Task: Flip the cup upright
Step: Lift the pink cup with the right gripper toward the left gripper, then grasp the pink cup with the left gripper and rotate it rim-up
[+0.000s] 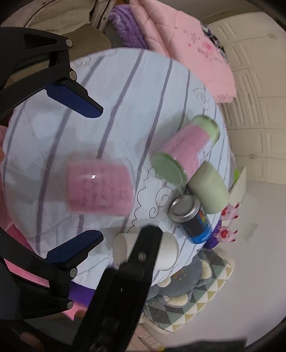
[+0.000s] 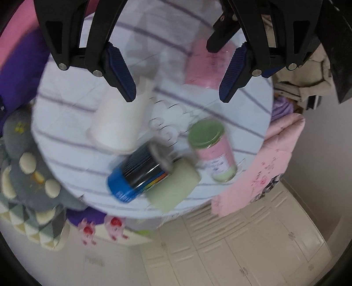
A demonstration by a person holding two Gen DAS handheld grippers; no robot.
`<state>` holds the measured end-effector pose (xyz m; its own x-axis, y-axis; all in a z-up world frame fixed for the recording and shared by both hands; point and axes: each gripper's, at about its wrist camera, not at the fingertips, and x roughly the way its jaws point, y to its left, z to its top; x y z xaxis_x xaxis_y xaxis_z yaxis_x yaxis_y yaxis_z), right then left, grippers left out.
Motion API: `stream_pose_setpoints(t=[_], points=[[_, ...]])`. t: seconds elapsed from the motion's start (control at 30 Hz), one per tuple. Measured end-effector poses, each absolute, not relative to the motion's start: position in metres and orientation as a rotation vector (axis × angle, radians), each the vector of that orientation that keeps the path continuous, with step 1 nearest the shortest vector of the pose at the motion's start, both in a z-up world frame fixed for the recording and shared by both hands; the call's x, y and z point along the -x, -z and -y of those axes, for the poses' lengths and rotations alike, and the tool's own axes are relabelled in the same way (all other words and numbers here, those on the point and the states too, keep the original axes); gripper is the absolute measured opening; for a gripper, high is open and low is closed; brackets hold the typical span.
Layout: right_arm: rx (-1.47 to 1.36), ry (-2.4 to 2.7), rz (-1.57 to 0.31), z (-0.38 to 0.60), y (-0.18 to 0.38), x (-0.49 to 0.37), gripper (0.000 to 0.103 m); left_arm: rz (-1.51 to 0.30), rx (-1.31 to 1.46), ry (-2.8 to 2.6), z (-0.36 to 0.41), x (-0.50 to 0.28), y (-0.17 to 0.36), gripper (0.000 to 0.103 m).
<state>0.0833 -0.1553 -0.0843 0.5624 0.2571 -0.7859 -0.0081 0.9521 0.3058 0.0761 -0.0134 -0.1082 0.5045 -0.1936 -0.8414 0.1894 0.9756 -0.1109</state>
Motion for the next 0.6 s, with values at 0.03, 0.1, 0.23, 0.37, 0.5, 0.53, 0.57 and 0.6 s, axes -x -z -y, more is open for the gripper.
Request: stream_pose_setpoints(t=[0.03, 0.1, 0.23, 0.37, 0.5, 0.53, 0.57, 0.6], points=[[-0.275, -0.155, -0.950, 0.159, 0.083, -0.083, 0.079, -1.023, 0.003, 0.229, 0.017, -0.078, 0.110, 0.103], [-0.256, -0.145, -0.938, 0.167, 0.081, -0.083, 0.079, -1.046, 0.009, 0.230, 0.023, -0.085, 0.115, 0.103], [-0.205, -0.137, -0.899, 0.173, 0.078, -0.084, 0.079, -1.081, -0.002, 0.210, 0.028, -0.092, 0.124, 0.103], [-0.199, -0.156, -0.892, 0.176, 0.081, -0.087, 0.079, -1.105, -0.011, 0.178, 0.029, -0.100, 0.132, 0.103], [-0.199, -0.150, -0.904, 0.177, 0.087, -0.092, 0.079, -1.113, -0.010, 0.151, 0.030, -0.105, 0.137, 0.097], [-0.195, -0.144, -0.902, 0.177, 0.088, -0.092, 0.079, -1.114, -0.011, 0.152, 0.031, -0.106, 0.137, 0.096], [-0.193, -0.147, -0.902, 0.178, 0.088, -0.092, 0.079, -1.115, -0.012, 0.150, 0.031, -0.107, 0.137, 0.096], [-0.193, -0.148, -0.903, 0.179, 0.089, -0.092, 0.079, -1.117, -0.018, 0.147, 0.032, -0.107, 0.138, 0.096]])
